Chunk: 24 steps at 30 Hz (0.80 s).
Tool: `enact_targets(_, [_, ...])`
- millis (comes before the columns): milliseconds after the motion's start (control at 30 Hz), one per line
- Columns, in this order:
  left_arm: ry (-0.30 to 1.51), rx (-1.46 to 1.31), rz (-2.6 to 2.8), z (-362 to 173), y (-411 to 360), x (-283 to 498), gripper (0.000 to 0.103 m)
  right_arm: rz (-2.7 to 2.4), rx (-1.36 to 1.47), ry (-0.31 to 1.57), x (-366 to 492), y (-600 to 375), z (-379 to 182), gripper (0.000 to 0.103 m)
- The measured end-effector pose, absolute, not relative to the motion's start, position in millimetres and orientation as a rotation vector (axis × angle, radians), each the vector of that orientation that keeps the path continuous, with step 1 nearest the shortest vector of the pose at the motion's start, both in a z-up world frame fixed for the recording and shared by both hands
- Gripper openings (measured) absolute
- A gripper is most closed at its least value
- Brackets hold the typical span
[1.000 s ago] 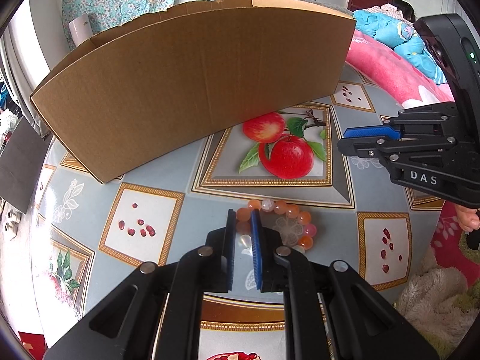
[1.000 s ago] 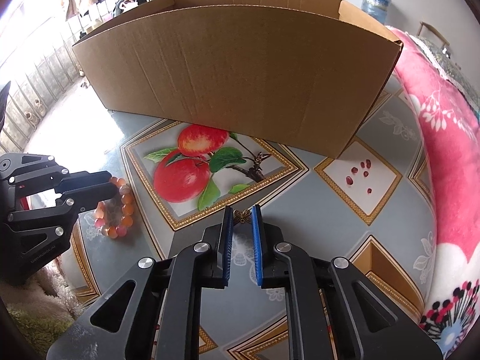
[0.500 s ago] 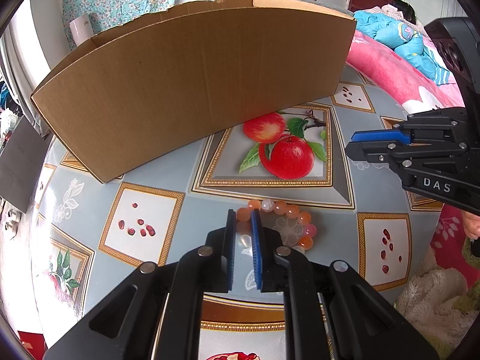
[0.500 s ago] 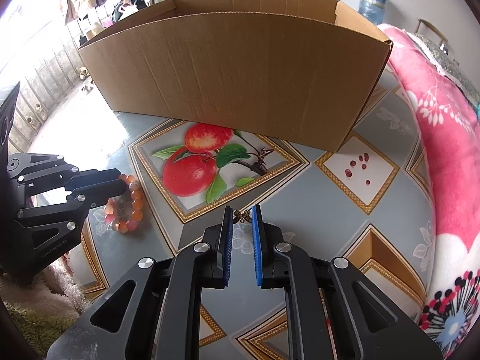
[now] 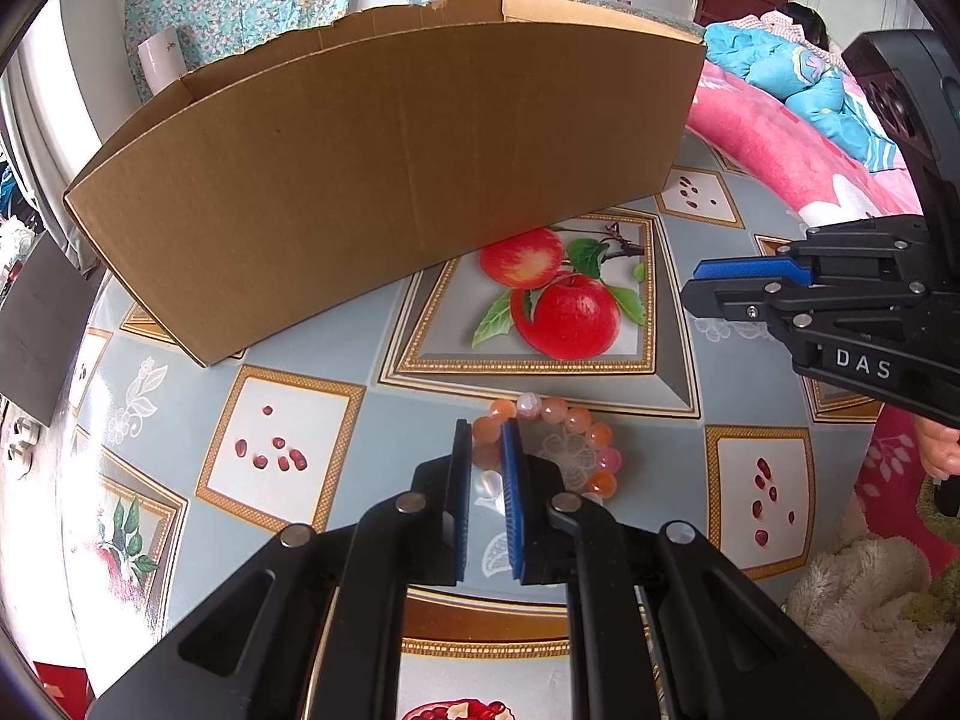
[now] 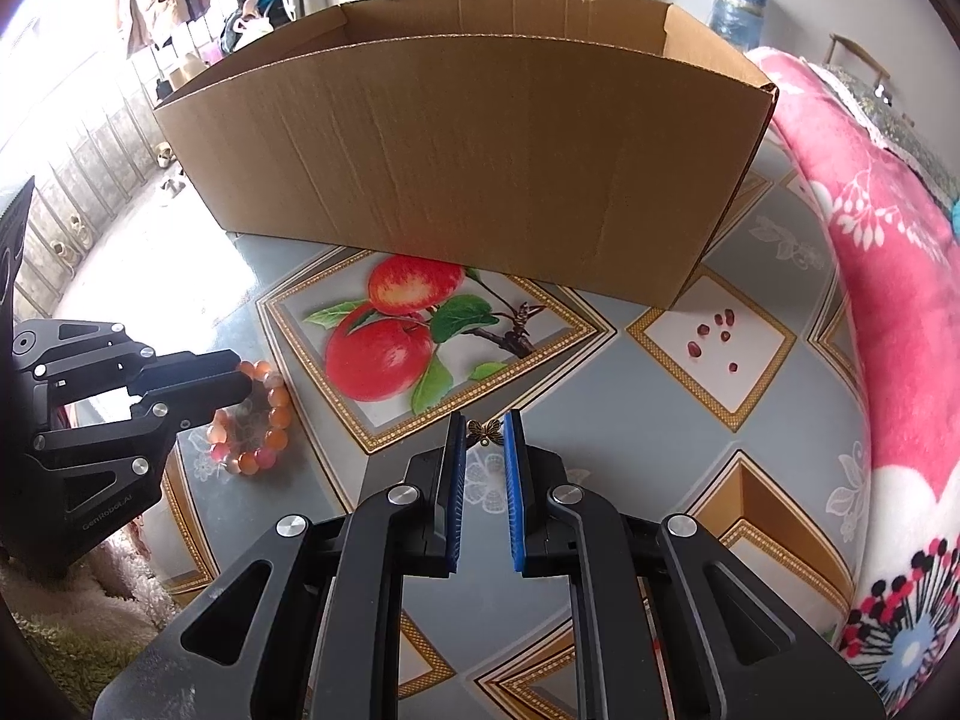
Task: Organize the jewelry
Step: 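Close the right gripper on the small gold butterfly charm, then lift the pink bracelet with the left gripper while the right gripper lifts the charm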
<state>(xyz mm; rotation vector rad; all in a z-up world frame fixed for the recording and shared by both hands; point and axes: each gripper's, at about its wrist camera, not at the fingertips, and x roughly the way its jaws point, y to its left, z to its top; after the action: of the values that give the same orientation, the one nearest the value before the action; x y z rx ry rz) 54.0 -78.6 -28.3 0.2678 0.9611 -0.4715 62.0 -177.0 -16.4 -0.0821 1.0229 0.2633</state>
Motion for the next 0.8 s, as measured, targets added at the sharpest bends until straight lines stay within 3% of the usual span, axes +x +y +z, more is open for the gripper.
enact_targets(800, [0.894,0.279,-0.456,-11,-78,38,0.009,0.266,-0.062,0.934,42,-188,14,0.010])
